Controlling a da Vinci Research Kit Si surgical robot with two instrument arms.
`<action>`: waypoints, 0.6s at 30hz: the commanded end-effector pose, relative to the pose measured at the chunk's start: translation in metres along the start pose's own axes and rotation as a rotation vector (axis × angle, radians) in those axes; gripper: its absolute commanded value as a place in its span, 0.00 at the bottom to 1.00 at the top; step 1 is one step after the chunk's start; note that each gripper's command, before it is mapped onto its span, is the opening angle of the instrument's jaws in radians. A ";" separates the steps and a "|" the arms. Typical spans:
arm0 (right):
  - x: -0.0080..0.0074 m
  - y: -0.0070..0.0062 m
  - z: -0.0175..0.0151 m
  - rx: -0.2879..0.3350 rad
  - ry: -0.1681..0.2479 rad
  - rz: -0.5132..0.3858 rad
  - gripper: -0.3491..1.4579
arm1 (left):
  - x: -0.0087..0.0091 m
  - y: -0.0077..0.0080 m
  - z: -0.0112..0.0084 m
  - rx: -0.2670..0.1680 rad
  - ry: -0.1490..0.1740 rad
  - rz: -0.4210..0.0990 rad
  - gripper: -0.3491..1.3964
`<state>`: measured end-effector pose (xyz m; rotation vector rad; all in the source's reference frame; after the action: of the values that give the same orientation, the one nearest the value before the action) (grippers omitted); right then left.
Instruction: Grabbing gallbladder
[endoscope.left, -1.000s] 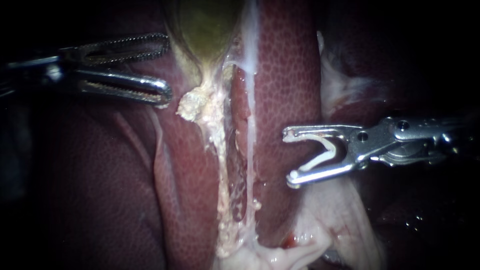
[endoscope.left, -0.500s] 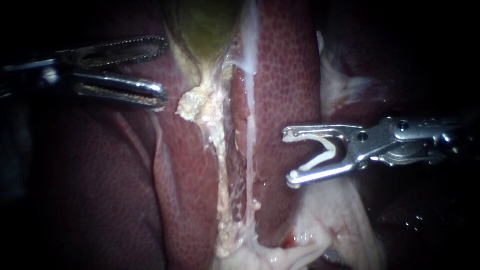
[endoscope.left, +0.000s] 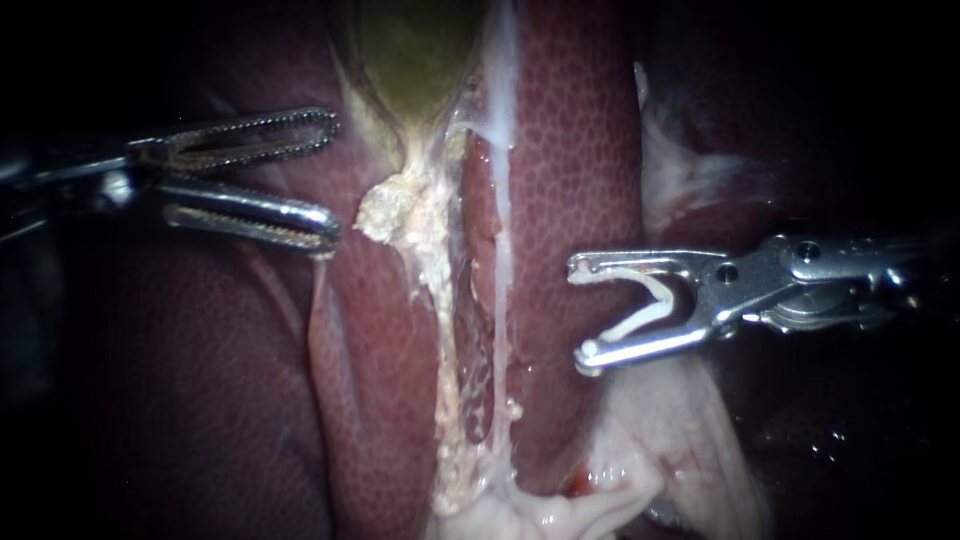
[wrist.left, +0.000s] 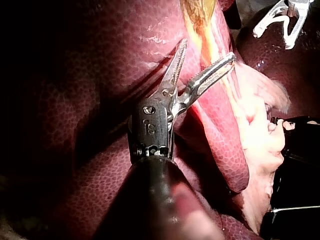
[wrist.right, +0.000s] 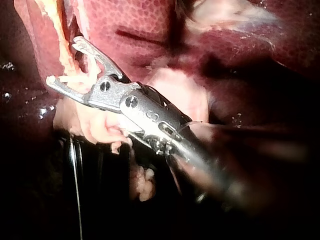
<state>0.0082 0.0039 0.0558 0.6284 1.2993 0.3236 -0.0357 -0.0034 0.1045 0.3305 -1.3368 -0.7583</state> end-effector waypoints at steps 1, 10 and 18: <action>0.0000 0.0000 0.0000 0.000 0.000 0.000 0.52 | 0.0002 -0.0001 0.0001 0.002 0.004 -0.001 0.51; 0.0000 0.0000 0.0000 0.000 0.000 0.000 0.52 | 0.0003 -0.0011 0.0007 0.005 0.010 -0.022 0.46; 0.0001 0.0000 0.0001 0.000 0.000 0.000 0.52 | 0.0015 -0.0017 0.0025 0.007 0.023 -0.025 0.45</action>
<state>0.0083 0.0039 0.0557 0.6280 1.2998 0.3244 -0.0386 -0.0051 0.1052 0.3608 -1.3153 -0.7701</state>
